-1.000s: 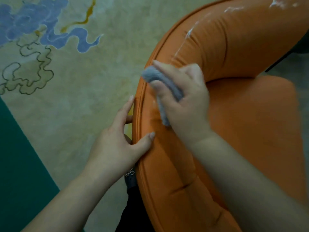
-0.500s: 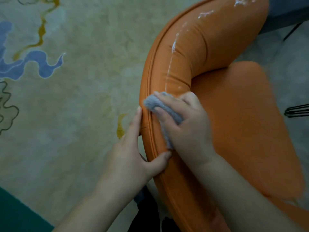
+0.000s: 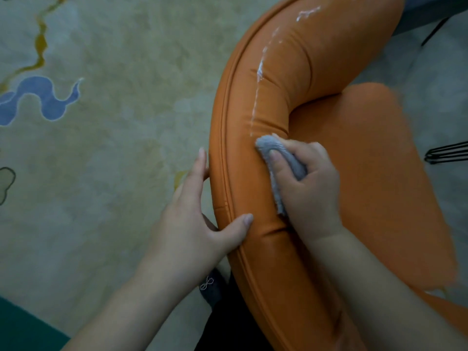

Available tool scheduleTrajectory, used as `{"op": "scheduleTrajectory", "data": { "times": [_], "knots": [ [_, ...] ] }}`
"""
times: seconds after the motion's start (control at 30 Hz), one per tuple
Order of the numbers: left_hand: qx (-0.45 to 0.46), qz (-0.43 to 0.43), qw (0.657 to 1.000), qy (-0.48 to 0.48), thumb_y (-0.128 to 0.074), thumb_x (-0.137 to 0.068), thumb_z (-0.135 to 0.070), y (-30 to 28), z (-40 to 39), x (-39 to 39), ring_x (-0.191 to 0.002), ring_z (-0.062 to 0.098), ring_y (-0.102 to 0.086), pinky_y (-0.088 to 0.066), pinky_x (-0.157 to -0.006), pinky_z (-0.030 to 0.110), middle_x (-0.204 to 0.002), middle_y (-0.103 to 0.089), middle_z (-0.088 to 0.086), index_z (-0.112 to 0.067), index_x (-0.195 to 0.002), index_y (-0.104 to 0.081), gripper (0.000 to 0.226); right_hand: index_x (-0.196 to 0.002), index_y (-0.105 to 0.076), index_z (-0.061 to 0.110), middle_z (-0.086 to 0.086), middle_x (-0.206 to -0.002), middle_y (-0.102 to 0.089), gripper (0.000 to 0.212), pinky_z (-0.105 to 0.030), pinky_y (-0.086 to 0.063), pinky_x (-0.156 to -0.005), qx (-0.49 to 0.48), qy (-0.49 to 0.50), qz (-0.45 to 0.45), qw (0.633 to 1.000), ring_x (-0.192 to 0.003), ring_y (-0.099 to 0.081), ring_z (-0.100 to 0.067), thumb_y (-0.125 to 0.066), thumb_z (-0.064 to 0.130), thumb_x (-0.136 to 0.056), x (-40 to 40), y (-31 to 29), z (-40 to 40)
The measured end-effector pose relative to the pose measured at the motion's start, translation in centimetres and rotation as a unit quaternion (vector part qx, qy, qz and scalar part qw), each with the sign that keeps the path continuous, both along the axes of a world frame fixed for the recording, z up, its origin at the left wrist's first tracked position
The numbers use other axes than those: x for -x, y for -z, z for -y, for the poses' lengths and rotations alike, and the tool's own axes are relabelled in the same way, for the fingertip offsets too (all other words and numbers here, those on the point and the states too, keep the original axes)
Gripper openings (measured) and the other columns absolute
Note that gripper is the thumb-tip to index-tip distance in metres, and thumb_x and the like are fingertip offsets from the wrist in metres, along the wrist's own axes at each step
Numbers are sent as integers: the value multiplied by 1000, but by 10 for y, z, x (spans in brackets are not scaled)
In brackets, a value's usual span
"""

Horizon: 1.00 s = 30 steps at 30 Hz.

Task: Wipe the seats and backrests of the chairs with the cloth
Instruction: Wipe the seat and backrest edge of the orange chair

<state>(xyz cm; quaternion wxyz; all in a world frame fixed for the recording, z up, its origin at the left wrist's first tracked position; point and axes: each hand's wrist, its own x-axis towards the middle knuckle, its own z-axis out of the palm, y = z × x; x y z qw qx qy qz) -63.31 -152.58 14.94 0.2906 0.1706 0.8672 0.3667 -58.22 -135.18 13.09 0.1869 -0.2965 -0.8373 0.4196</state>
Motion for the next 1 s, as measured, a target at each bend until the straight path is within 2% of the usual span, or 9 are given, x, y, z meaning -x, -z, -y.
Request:
{"op": "scheduleTrajectory", "data": {
  "times": [0.1, 0.2, 0.33, 0.43, 0.53, 0.67, 0.8, 0.93, 1.0],
  "knots": [
    [0, 8, 1000, 10, -57, -50, -78, -3, -8, 11, -106, 24, -62, -56, -78, 35, -146, -34, -27, -70, -138, 6, 108, -110, -69, 23, -1, -96, -61, 21, -4, -40, -77, 39, 39, -33, 998, -86, -56, 5, -63, 24, -90, 21, -2, -8],
    [-25, 9, 1000, -2, -59, -52, -74, -2, -14, 19, -104, 26, -63, -54, -76, 33, -143, -40, -25, -69, -139, -1, 105, -114, -68, 26, 2, -97, -57, 27, -6, -42, -79, 11, -23, -66, 997, -88, -58, 1, -63, 30, -88, 60, -4, -10],
    [-31, 6, 1000, 2, -61, -57, -74, -1, -22, 29, -106, 21, -63, -57, -84, 39, -145, -36, -28, -71, -138, 0, 101, -117, -66, 27, 1, -101, -60, 28, -13, -44, -87, 9, -2, -18, 1000, -92, -56, 4, -64, 26, -89, 36, 16, -23],
    [-25, 3, 1000, -2, -56, -56, -76, 0, -31, 36, -117, 10, -55, -54, -92, 37, -138, -29, -35, -71, -138, 2, 101, -108, -66, 26, -3, -100, -63, 20, -4, -40, -78, 47, 55, 31, 997, -88, -52, 14, -63, 18, -90, 2, 25, -33],
    [-38, -10, 999, -6, -55, -58, -74, 4, -41, 44, -132, -3, -38, -45, -104, 35, -146, -23, -37, -67, -141, -2, 99, -110, -68, 24, -1, -100, -64, 22, -2, -36, -81, 20, 70, -44, 996, -90, -54, 10, -62, 25, -89, 42, 14, -37],
    [-34, -25, 999, -23, -54, -59, -70, 0, -51, 57, -127, 6, -49, -47, -102, 39, -149, -36, -27, -64, -142, -9, 95, -116, -68, 24, -1, -96, -58, 31, -13, -45, -82, -23, -31, -75, 996, -89, -58, -4, -64, 31, -85, 84, 2, -28],
    [1, -35, 999, -28, -54, -68, -67, -2, -57, 65, -117, 19, -58, -49, -99, 43, -147, -41, -23, -65, -142, -9, 87, -111, -68, 17, -3, -97, -60, 24, -6, -40, -81, 25, 7, -28, 999, -89, -57, -2, -67, 20, -87, 32, 17, -37],
    [-42, -56, 997, -31, -37, -80, -60, 5, -57, 62, -130, -18, -31, -26, -107, 9, -142, -26, -42, -55, -146, -20, 69, -108, -69, 16, -1, -96, -60, 22, -17, -47, -83, 25, 18, -77, 997, -89, -58, 0, -65, 25, -88, 56, 4, -38],
    [-72, -57, 995, -49, -33, -84, -52, 6, -57, 63, -128, -21, -32, -26, -102, 3, -139, -37, -37, -49, -142, -34, 58, -110, -69, 20, -3, -96, -59, 26, -26, -51, -79, -16, -53, -105, 993, -88, -60, -10, -63, 30, -86, 75, -6, -22]
  ]
}}
